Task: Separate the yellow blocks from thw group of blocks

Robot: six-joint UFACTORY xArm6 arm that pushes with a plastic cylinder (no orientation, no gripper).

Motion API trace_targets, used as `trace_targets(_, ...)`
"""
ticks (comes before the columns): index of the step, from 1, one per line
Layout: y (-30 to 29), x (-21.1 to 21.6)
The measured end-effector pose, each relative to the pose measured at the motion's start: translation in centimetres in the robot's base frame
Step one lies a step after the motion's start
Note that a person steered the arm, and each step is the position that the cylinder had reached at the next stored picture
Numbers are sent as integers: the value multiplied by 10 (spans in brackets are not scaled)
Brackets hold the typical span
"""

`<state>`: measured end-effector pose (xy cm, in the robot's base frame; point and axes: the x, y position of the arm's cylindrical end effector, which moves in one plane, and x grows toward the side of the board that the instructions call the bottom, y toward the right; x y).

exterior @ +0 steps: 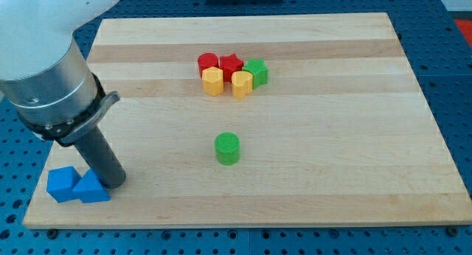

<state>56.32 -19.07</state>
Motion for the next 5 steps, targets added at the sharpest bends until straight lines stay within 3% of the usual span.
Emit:
trace_targets(3, -17, -2)
trace_targets(5, 81, -81)
